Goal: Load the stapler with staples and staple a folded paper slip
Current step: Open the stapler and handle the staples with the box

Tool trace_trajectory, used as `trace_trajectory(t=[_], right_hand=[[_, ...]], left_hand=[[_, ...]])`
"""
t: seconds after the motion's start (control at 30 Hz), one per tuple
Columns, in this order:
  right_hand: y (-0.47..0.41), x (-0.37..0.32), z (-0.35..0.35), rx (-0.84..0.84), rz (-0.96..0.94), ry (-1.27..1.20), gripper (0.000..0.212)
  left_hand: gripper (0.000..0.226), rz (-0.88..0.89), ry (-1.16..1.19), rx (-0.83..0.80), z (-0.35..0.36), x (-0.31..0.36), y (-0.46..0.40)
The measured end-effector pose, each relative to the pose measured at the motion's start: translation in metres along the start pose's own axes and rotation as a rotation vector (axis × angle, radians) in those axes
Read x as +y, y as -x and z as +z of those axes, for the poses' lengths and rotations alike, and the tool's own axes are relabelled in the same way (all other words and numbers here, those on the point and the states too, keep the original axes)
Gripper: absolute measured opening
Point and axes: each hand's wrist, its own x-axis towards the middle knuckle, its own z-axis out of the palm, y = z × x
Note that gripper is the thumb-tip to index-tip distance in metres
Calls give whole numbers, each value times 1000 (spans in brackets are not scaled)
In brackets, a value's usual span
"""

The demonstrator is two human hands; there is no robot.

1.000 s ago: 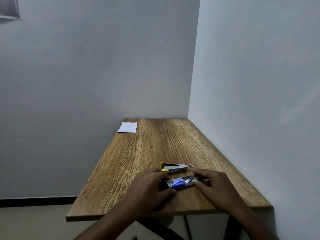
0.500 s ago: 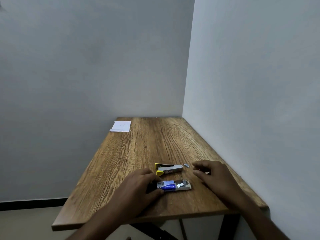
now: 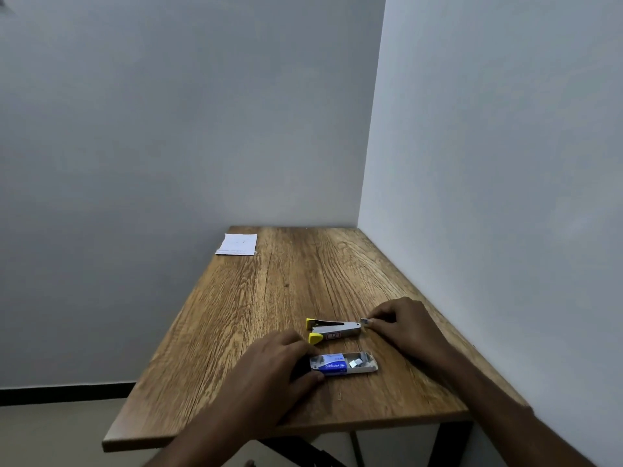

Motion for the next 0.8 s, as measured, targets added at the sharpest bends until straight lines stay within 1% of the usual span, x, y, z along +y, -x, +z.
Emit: trace_trajectory(t=[0.1,0.2,0.3,0.37,0.5,0.67,0.8], right_hand=[[21,-1,-7,51,-12,-139,12],[44,-4,-15,17,-84,-233,16],[59,-12,-19,-62,-149,-207,18],[62,-14,-19,-101,-160,-175,16],[60,-14,-15,-118,-157,-151,12],[61,-12,-15,-151,-131,-158,14],[63,-9,-16,-134,-123,-184,15]], left_hand=[[57,1,0,0,1,-1,0],[54,-1,2,1,0,-1,0],[56,1,-1,-9,0,-2,-1],[56,4,1,-11,1,-2,-1],[56,-2,1,-11,1,-1,-1],[59,-6,1,-16,1,0,0],[56,-9,4,-19,1,-1,-1]])
